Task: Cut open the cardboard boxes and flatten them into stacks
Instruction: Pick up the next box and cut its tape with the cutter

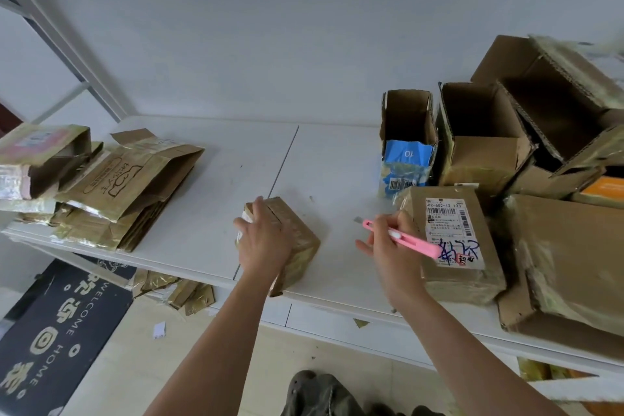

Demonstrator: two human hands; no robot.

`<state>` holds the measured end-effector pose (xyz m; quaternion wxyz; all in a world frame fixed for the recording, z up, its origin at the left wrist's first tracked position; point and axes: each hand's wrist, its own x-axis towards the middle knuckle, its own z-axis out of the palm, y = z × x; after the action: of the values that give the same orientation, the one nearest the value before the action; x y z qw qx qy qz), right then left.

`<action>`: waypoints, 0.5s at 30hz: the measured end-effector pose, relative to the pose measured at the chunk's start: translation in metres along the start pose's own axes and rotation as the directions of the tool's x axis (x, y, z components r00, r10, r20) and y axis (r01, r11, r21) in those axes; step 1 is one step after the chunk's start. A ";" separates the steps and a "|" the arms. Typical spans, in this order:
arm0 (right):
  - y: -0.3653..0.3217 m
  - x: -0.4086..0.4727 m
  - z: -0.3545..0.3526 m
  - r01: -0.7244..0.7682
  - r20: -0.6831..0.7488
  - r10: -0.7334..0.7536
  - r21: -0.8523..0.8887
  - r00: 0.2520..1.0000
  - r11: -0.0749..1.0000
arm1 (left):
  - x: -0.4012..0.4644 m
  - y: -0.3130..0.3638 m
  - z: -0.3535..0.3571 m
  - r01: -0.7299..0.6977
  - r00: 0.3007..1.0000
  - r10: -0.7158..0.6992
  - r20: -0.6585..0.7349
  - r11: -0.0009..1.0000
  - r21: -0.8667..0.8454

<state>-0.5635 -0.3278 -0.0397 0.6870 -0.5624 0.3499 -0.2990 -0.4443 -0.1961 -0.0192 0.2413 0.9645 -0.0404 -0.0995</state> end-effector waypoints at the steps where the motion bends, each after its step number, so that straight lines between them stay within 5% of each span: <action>1: 0.003 -0.003 0.003 -0.012 0.014 0.012 0.007 1.000 1.000 | 0.003 -0.002 0.000 0.038 0.999 -0.037 0.022 0.997 -0.060; 5: 0.017 -0.017 0.019 -0.098 0.068 0.094 0.071 0.993 0.993 | 0.009 -0.001 -0.002 0.180 0.983 -0.161 0.085 0.924 -0.337; 10: 0.022 -0.019 0.047 -0.108 0.100 0.095 0.129 0.990 0.986 | -0.001 -0.009 -0.007 0.423 0.904 -0.353 0.242 0.658 -0.623; 12: 0.022 -0.016 0.055 -0.087 0.107 0.075 0.118 0.992 0.989 | -0.001 -0.018 -0.009 0.374 0.927 -0.314 0.204 0.747 -0.550; 15: 0.017 -0.010 0.062 -0.037 0.120 0.025 0.095 0.992 0.995 | -0.004 -0.031 -0.008 0.236 0.971 -0.225 0.077 0.948 -0.215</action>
<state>-0.5179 -0.2817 -0.0473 0.7375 -0.5397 0.3023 -0.2711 -0.4452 -0.1647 -0.0259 0.3335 0.9265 0.0777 -0.1560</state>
